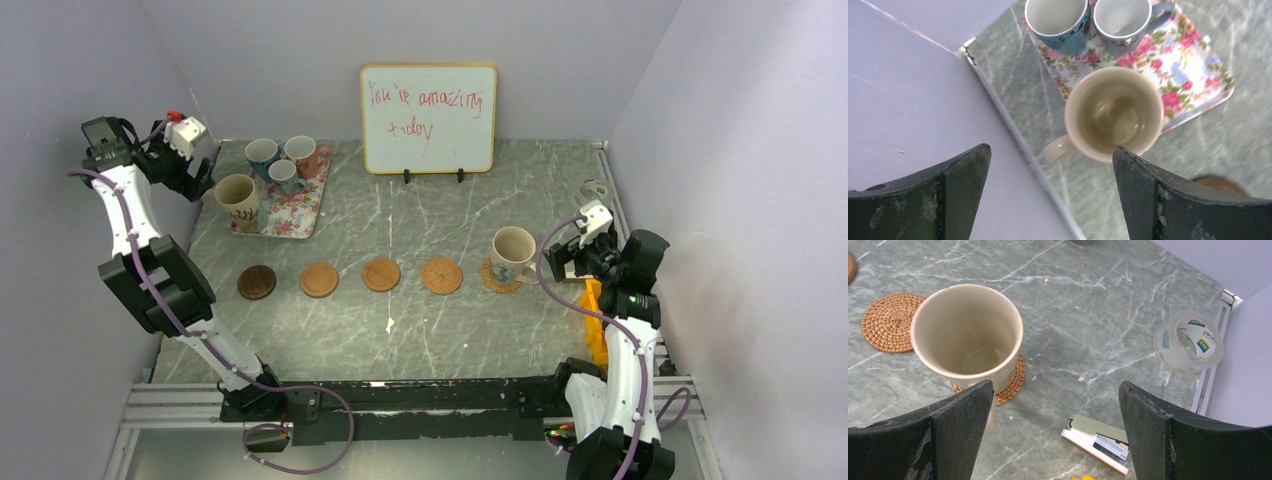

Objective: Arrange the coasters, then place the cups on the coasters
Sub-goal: Pick up the cup from the tray.

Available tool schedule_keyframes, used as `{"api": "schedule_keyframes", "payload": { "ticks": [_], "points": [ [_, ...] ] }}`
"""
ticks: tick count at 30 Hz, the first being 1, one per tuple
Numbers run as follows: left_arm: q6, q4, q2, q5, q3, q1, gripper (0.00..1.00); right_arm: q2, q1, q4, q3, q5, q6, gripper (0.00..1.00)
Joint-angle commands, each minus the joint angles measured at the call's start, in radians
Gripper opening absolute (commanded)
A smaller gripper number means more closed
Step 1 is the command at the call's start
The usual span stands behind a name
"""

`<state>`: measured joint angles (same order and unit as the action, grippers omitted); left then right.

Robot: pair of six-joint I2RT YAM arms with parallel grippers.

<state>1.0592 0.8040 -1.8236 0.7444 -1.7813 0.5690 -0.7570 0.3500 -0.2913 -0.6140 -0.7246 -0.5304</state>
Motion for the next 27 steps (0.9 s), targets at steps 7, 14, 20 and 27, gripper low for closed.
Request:
{"api": "schedule_keyframes", "payload": {
  "ticks": [7,14,20,27],
  "points": [
    [0.481,0.155,-0.05,-0.076,-0.029,-0.019,0.96,0.006,0.025,0.011,0.002,-0.038,0.003,0.99],
    [0.532,0.21,-0.173,-0.193,-0.142,-0.065,0.96,0.008,0.052,0.012,0.003,-0.042,0.007,0.99],
    [0.536,0.173,-0.211,-0.184,-0.134,-0.066,0.96,0.005,0.064,0.017,0.005,-0.05,0.007,0.99],
    [0.586,0.205,-0.24,-0.179,-0.113,-0.067,0.91,0.001,0.066,0.017,0.004,-0.053,0.007,0.99]
  ]
}}
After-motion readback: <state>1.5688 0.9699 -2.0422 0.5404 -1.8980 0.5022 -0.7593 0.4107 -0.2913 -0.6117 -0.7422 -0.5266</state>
